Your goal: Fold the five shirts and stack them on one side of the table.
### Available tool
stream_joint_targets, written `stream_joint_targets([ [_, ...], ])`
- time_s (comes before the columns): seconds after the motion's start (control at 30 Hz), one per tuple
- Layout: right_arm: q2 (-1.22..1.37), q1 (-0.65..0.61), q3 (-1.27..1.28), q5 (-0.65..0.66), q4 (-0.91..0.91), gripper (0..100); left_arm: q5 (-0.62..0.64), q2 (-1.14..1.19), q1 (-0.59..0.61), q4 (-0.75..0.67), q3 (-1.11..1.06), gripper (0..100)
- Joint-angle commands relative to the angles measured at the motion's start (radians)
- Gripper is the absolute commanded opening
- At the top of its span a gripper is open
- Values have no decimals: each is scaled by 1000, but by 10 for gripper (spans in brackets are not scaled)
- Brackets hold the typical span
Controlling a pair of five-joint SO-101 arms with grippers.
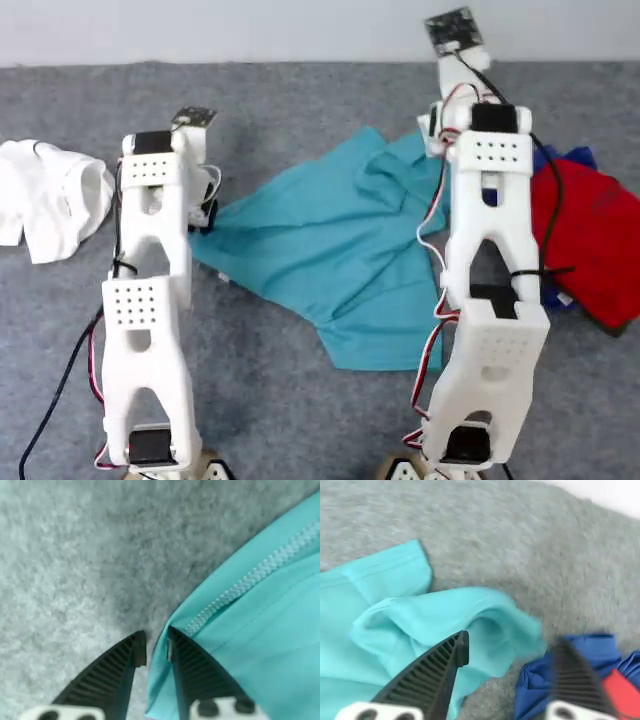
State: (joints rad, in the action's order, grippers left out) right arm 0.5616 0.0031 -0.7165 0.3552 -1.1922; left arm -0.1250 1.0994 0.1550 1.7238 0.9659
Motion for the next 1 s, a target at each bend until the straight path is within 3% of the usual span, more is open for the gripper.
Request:
stream_joint_targets([
  [0.0,-39,-1,-130,94,-271,700,-2,-29,81,32,-111,55],
  [0.13,-74,21,-167,226,-615,770,-5,-69,141,32,-213,37],
  [0.33,-277,124,-5,183,-605,786,-6,-78,155,31,-249,22],
  [0.6,-720,97,835,123,-573,786,-5,-78,157,31,-251,22],
  [0.8,-1247,116,1109,112,-406,787,0,-78,152,29,-251,22],
  [0.87,-1379,79,1194,124,-372,787,0,-78,152,29,-251,22],
  [0.97,-1475,-47,1356,272,-364,786,0,-78,152,29,-251,22],
])
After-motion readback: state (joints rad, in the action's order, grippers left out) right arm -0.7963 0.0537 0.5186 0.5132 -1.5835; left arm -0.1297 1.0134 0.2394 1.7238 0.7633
